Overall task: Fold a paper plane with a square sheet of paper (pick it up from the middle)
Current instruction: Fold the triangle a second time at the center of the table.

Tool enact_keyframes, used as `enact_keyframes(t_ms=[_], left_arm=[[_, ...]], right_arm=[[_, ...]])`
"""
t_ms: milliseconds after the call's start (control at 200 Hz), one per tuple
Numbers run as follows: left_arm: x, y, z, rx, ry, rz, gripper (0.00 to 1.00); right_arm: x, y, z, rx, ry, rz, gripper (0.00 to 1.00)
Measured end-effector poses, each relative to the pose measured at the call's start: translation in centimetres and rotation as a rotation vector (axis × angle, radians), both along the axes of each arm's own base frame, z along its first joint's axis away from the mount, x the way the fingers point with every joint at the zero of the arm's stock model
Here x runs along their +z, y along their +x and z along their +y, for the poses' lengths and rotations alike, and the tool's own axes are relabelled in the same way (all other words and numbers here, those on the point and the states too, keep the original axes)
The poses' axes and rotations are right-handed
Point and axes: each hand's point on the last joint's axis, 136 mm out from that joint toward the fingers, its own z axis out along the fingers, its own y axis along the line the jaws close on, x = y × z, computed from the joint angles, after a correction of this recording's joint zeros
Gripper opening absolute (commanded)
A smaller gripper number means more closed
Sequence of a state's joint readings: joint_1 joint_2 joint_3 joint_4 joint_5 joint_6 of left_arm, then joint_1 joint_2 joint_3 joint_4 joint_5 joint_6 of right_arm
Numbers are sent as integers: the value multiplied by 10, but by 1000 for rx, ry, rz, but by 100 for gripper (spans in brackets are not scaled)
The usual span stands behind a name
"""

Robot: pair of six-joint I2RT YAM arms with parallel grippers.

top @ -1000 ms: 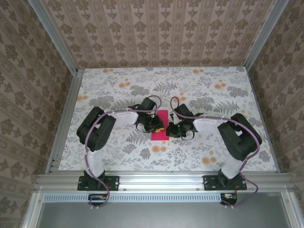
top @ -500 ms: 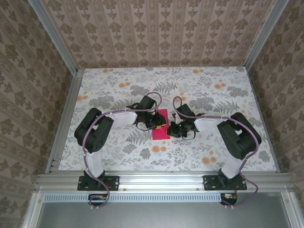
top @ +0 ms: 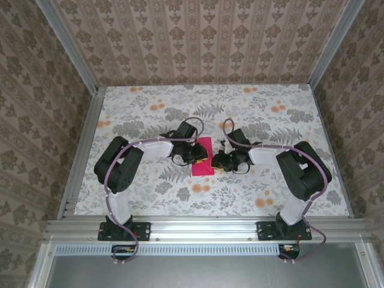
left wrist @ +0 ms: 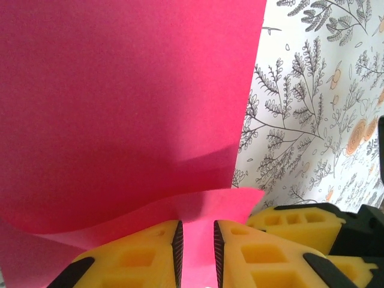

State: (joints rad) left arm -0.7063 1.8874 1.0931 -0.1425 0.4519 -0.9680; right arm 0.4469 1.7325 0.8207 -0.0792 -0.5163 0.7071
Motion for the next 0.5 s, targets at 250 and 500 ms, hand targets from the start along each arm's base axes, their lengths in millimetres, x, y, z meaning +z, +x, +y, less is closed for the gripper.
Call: enact_keyframes(t_ms=[250,500], left_arm=[[-1,1,1,5,5,-4,21],[-1,2,2,8,8,-6,19]], right_arm=[[9,17,-3,-2,1,-32,29],[7,41,2,20,5,-53,29]])
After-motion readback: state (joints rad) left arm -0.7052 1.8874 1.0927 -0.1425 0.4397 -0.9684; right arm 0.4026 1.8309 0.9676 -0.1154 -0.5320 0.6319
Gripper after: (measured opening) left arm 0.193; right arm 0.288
